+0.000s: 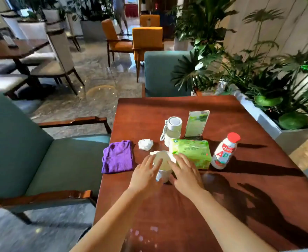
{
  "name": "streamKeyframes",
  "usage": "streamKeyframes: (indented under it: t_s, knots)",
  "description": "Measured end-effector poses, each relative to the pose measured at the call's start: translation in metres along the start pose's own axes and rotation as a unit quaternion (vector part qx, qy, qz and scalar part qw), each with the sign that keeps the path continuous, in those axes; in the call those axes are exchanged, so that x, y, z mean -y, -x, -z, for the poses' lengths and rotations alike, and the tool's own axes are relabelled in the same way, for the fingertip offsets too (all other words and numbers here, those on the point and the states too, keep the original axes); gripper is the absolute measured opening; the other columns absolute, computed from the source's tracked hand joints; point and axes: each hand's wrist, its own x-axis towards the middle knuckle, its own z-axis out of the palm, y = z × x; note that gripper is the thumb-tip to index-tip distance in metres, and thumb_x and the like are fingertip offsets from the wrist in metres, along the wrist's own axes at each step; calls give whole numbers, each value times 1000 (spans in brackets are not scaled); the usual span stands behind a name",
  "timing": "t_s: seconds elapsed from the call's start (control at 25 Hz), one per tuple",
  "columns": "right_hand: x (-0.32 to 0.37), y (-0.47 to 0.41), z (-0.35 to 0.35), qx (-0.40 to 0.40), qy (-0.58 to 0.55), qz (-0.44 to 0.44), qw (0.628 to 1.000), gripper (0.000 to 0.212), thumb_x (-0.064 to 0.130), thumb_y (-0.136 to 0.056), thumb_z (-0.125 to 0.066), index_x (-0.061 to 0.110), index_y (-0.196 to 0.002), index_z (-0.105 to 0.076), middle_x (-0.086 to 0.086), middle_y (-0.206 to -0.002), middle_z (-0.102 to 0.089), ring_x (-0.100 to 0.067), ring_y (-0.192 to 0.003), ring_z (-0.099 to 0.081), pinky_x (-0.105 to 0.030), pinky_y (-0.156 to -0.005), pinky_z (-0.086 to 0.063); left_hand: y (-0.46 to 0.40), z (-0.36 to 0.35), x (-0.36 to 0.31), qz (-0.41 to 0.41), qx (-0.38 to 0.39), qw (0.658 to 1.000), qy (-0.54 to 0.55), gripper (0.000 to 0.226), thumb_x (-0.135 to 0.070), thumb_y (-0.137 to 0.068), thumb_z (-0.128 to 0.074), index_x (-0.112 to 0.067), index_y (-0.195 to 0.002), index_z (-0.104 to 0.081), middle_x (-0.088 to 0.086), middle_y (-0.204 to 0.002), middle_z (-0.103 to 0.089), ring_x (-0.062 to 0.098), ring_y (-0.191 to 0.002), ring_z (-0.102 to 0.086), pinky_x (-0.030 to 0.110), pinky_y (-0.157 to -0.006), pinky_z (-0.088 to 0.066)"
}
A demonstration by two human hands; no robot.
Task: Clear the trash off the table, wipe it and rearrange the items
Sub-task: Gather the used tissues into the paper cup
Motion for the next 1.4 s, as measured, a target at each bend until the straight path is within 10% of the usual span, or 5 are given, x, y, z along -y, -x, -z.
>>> streamKeyframes:
  t_s: [0.16,0.52,0.68,0.92,1.4]
  knots:
    - [-21,-5,-15,11,-17,67,998,60,24,-42,-87,24,-99,-69,1,-122,-65,-21,-117,-57,-38,-81,-56,-8,-25,-4,-28,5,999,-24,54,-26,-58,-69,-12,-110,-66,15,-117,-66,32,-111,-62,35,-67,-58]
    - [-35,-5,-15,-67,-129,172,974,31,10,-50,-90,16,-75,-72,0,-92,-73,-24,-90,-69,-27,-70,-57,6,-32,4,-79,-83,993,17,11,-13,-83,-57,-13,-75,-64,-1,-79,-66,14,-101,-53,26,-69,-53]
    - [-29,1,-6,-101,-160,151,970,31,-1,-51,-86,11,-75,-71,-3,-92,-73,-28,-91,-69,-31,-73,-57,15,-22,-2,-44,-140,987,62,11,-14,-85,-55,-10,-89,-65,5,-106,-65,15,-117,-49,29,-81,-54]
    - [-11,9,9,-137,-217,105,961,26,-4,-55,-82,9,-75,-71,-4,-93,-73,-30,-96,-67,-30,-86,-50,32,-20,-23,154,-127,927,317,91,-31,-72,-70,-33,-146,-16,2,-154,-24,12,-142,-23,20,-113,-24]
    - [-42,37,-20,-145,-193,-60,969,33,16,-76,-73,15,-109,-68,-8,-121,-63,-19,-111,-57,-30,-94,-45,47,-20,-22,238,-129,851,450,70,-31,-65,-80,-47,-124,-45,-20,-125,-56,14,-115,-58,47,-93,-52]
